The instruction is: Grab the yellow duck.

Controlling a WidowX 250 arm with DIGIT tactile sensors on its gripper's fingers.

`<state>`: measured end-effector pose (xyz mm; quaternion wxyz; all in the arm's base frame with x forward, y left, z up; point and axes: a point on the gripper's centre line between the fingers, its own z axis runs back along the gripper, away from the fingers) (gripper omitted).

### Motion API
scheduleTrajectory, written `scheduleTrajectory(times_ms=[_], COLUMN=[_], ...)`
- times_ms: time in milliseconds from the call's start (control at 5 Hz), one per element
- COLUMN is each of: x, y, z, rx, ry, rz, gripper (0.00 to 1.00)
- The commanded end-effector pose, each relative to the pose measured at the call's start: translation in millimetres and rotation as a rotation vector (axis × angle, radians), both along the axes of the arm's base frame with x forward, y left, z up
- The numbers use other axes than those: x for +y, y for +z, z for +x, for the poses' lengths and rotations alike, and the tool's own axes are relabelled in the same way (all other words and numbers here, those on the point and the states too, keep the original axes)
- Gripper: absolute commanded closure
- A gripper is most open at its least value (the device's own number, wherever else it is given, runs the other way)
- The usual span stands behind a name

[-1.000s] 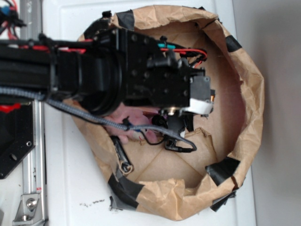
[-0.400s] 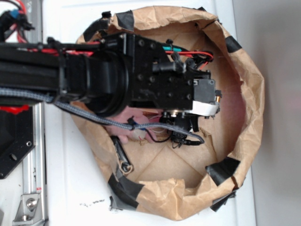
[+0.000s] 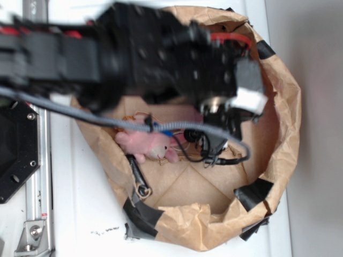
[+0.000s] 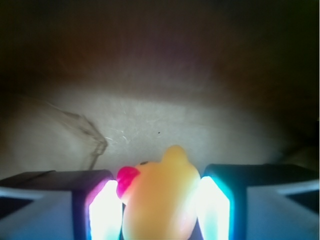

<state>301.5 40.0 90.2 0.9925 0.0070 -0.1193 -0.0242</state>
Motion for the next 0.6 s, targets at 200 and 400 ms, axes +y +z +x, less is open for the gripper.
scheduleTrajectory(times_ms=[200,400], x=[-0.4,-0.1], y=[66.0,65.7], z=[-25.5,-23.0], rx=[0.009,0.040], ry=[-0.070,-0.083], rz=[-0.008,-0.022], gripper=[1.00,1.00])
